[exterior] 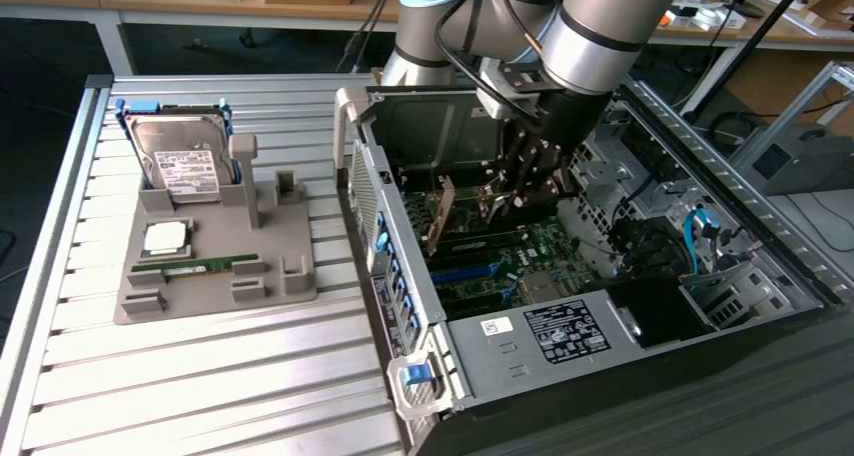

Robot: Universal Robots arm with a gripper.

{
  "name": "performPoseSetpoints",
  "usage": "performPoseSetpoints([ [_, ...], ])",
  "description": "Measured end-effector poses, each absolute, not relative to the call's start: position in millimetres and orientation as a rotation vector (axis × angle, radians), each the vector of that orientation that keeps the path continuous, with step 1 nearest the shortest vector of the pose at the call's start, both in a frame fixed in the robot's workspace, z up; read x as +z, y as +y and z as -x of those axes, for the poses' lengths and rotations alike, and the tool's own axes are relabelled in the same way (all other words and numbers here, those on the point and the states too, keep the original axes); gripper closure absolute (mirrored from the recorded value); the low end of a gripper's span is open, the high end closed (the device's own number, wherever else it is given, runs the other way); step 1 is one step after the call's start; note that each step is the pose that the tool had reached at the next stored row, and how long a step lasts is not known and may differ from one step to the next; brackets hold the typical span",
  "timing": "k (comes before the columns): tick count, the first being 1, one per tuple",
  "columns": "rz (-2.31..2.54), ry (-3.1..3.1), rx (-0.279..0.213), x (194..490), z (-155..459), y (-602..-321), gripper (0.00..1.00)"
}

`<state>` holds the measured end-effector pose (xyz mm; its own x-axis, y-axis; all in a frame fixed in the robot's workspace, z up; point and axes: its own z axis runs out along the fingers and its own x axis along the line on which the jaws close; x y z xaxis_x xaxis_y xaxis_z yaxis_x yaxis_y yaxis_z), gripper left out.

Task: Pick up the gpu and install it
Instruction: 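Insert the gpu into the slot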

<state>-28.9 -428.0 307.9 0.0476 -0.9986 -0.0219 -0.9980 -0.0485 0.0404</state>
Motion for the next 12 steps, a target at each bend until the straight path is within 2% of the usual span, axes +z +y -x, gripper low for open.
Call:
performPoseSetpoints([
  [12, -2.263, -2.157, -0.068, 304.8, 28.9, -429.5, 0.73],
])
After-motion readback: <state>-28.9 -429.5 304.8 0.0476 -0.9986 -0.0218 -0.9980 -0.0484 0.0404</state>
